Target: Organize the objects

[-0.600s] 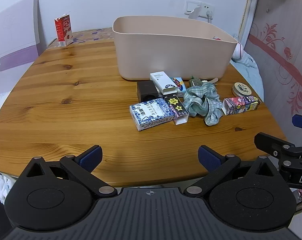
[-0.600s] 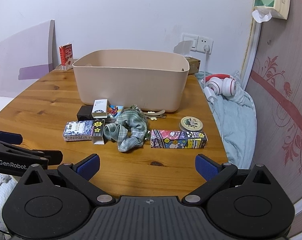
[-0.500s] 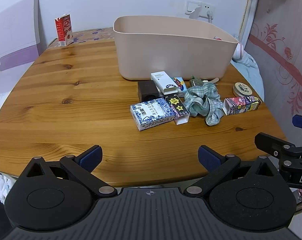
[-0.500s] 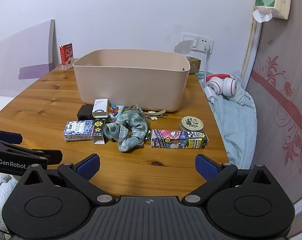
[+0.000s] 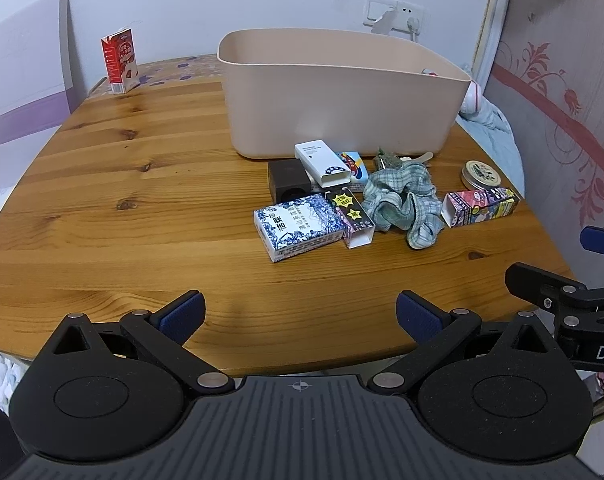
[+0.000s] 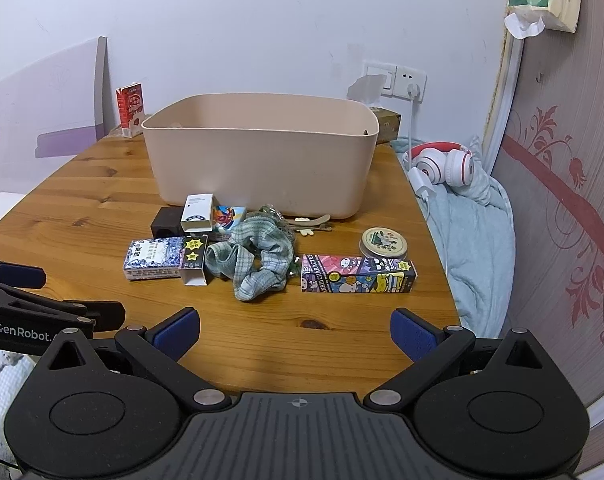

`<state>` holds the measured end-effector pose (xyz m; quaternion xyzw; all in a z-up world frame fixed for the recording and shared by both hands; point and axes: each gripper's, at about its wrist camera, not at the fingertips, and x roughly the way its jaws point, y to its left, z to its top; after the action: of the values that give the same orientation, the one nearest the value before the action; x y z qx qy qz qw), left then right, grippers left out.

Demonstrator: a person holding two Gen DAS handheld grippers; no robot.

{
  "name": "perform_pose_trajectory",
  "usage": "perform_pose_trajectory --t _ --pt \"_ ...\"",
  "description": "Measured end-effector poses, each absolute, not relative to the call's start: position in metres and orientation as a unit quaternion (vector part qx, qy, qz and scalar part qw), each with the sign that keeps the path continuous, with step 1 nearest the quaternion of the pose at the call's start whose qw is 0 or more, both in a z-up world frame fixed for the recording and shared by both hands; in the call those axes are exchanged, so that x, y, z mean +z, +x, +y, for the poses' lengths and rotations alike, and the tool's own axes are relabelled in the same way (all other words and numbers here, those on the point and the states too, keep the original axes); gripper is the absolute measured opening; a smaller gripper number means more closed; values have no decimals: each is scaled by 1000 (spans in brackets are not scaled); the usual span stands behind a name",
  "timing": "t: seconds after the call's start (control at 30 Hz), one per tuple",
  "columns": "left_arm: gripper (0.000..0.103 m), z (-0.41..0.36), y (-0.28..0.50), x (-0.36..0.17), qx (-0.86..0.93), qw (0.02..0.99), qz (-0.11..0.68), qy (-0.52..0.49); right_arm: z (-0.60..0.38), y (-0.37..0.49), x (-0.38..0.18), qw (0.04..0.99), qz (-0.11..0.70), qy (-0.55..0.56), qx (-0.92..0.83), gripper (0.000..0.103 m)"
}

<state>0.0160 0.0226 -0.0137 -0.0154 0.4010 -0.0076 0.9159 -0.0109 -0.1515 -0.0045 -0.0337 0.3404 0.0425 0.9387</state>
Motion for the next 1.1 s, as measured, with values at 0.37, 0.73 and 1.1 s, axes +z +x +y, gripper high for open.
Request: perform_pose_trajectory --t 0.37,0.73,1.1 --pt "103 28 25 -17 -11 915 404 -14 -150 -4 -8 937 345 -33 45 103" --pt "103 38 41 -23 -28 921 388 9 -142 10 -10 939 338 -38 58 103" --pt "103 47 83 -41 -95 918 381 59 -123 39 -20 938 323 -82 96 103"
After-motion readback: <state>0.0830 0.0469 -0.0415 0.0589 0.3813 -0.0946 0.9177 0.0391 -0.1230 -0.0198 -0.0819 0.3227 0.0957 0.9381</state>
